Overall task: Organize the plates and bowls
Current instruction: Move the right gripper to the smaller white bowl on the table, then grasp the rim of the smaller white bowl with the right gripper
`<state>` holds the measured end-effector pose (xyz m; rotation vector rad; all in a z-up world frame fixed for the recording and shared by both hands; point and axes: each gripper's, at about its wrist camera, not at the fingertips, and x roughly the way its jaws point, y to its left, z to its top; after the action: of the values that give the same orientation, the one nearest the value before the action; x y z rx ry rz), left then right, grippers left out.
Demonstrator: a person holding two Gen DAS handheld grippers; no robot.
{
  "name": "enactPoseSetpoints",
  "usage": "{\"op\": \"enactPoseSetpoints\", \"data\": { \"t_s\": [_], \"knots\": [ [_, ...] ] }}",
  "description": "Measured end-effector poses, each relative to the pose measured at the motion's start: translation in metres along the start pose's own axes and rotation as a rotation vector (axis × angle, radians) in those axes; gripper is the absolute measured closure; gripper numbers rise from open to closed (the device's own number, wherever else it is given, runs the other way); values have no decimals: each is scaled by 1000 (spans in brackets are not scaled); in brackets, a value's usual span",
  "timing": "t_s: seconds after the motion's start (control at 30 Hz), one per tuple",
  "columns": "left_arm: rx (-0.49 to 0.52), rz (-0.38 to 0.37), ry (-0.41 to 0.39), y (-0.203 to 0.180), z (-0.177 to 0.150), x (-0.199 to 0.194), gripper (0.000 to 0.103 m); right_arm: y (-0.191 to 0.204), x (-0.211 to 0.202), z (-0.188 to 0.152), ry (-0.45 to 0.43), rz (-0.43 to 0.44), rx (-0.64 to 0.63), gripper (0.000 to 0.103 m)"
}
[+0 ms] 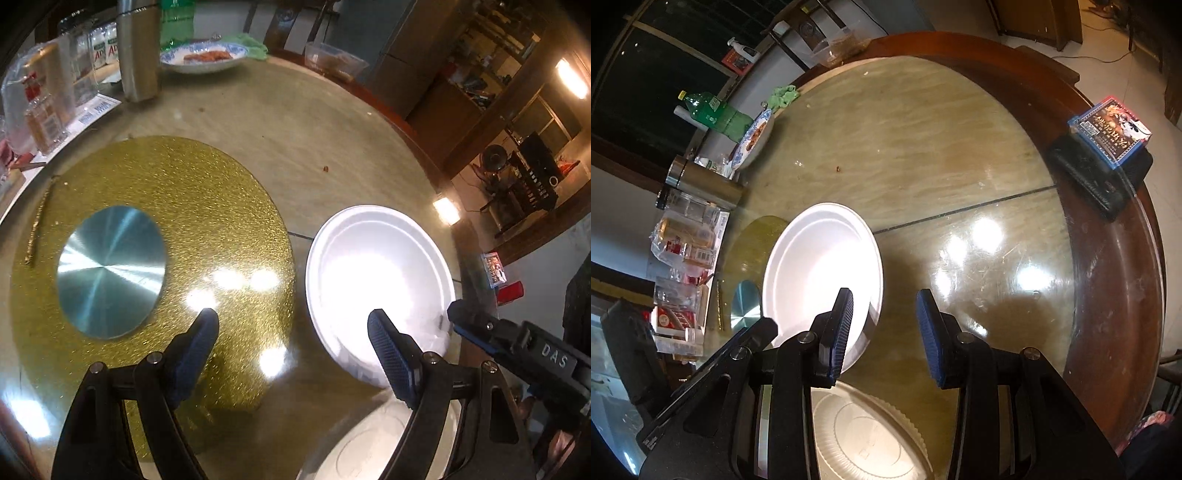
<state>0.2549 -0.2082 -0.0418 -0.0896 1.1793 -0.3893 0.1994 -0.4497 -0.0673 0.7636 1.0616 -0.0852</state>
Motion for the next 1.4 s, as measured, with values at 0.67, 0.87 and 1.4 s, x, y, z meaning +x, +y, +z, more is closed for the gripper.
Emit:
{"op": "enactPoseSetpoints", "data": {
  "t_s": [0.67,0.87,1.4],
  "knots": [
    [7,-11,44,-8,5,24,20,3,23,3,21,-1,0,30],
    [9,-13,53,-8,4,28,20,5,25,3,29,-14,-14,28],
    [52,41,52,-19,6,34,61,8,24,3,-8,-103,-71,58]
  ]
}}
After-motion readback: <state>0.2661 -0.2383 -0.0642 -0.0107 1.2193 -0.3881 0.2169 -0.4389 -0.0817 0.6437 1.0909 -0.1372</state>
